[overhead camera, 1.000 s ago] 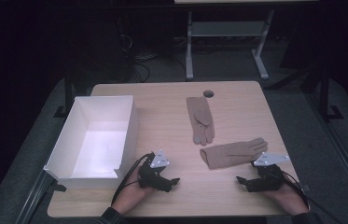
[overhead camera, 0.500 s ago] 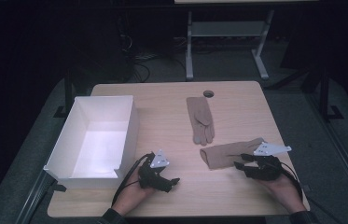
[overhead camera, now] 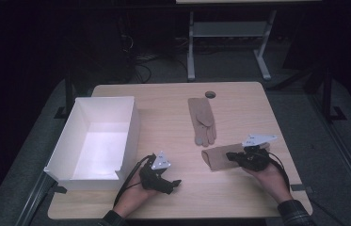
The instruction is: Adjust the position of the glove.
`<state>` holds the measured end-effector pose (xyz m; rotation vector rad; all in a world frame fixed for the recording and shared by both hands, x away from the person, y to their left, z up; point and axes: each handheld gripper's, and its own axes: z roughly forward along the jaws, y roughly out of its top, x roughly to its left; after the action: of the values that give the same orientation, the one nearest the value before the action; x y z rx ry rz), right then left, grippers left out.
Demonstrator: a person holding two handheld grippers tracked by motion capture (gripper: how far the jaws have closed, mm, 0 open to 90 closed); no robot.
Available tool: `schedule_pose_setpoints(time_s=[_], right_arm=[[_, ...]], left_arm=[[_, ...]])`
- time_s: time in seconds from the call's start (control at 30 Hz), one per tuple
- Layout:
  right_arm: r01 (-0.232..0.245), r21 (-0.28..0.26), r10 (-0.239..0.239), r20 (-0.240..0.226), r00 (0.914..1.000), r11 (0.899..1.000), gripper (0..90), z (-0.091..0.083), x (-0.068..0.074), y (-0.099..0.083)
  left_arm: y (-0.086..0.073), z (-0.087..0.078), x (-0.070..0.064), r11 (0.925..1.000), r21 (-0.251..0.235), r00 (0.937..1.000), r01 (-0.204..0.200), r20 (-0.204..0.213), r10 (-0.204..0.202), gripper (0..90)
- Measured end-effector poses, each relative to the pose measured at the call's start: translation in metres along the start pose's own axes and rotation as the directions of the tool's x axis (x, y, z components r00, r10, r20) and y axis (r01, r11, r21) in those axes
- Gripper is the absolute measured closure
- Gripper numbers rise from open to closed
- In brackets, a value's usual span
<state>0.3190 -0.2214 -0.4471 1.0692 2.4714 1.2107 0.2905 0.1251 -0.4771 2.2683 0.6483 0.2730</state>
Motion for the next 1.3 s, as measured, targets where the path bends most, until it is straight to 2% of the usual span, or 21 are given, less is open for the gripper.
schedule_pose_setpoints(time_s=[0.13,0.27,0.53,0.8,1.03,1.3], right_arm=[[0.025,0.0,-0.025,-0.015,0.9996,1.0,89.9,0.014,0.003,0.013],[0.03,-0.008,-0.03,-0.025,0.9992,1.0,90.0,0.025,0.005,0.022],[0.044,0.009,-0.043,-0.043,0.9981,0.999,90.0,0.046,0.003,0.033],[0.05,0.08,-0.047,-0.032,0.9984,0.996,90.0,0.07,0.001,0.029],[0.055,0.083,-0.05,-0.057,0.9971,0.995,90.0,0.068,0.004,0.027],[0.094,0.107,-0.083,-0.105,0.9911,0.99,90.0,0.06,0.013,0.021]], left_arm=[[0.0,0.0,0.0,1.0,0.0,1.0,0.0,0.0,0.0,12.7],[0.0,0.0,0.0,1.0,0.0,1.0,0.0,-0.001,0.0,12.7],[0.0,0.0,0.0,1.0,0.004,1.0,0.0,0.0,0.0,12.7],[0.0,0.0,0.0,1.0,0.004,1.0,0.0,0.0,0.0,12.7],[0.0,0.0,0.0,1.0,0.004,1.0,0.0,-0.001,0.0,12.7],[0.0,0.0,0.0,1.0,0.004,1.0,-0.001,-0.001,0.001,12.7]])
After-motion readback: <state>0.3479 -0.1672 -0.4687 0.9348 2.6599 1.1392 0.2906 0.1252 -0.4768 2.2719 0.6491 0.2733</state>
